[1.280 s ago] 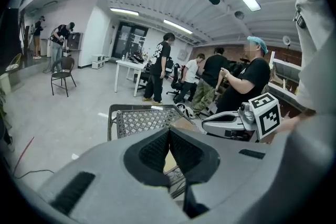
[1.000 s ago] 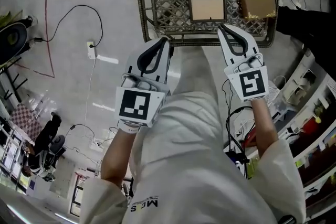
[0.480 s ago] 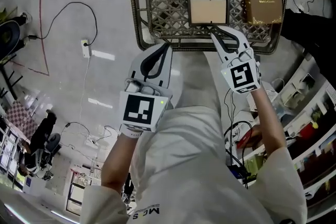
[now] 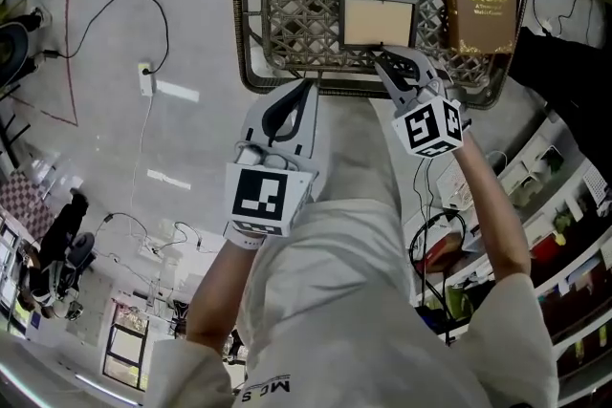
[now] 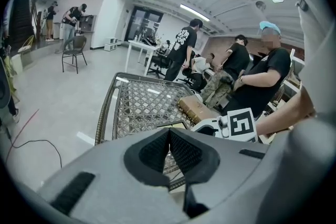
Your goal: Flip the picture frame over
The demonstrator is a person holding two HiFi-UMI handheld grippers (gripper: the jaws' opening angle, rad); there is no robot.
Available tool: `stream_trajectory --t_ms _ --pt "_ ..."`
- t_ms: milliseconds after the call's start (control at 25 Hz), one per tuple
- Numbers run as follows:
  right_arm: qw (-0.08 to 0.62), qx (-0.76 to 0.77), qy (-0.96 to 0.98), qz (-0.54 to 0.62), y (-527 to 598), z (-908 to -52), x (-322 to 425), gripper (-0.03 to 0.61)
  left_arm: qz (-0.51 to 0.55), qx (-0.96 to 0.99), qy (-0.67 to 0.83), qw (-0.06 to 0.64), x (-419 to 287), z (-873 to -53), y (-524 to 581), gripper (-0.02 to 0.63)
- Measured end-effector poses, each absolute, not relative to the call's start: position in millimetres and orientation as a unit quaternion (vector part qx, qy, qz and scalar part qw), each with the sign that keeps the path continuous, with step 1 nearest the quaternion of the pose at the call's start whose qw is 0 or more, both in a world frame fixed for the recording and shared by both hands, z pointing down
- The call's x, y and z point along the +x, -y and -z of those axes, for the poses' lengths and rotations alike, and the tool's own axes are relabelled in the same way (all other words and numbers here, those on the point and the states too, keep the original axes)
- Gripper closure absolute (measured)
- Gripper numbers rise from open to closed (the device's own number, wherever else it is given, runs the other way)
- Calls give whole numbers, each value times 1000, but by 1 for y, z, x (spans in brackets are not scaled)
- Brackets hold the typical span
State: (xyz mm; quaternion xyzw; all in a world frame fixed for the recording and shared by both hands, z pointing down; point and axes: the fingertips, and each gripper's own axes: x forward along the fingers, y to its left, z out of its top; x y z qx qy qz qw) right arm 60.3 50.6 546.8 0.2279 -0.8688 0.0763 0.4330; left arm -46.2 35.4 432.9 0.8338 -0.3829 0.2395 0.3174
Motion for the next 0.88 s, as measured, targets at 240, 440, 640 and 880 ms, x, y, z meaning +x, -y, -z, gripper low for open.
stream_trajectory --t_ms 240,440,640,880 --pt "452 187 870 -57 -54 -565 55 491 -238 824 397 327 -49 -437 -39 589" --pt "460 167 871 -48 -54 -576 52 492 -237 822 401 329 -50 -437 -37 589" --pt "468 149 870 -43 -55 -586 50 492 -239 818 406 329 -54 -436 -35 589" --pt "469 140 871 -38 -55 -592 49 494 -241 816 409 328 -58 -437 -34 589"
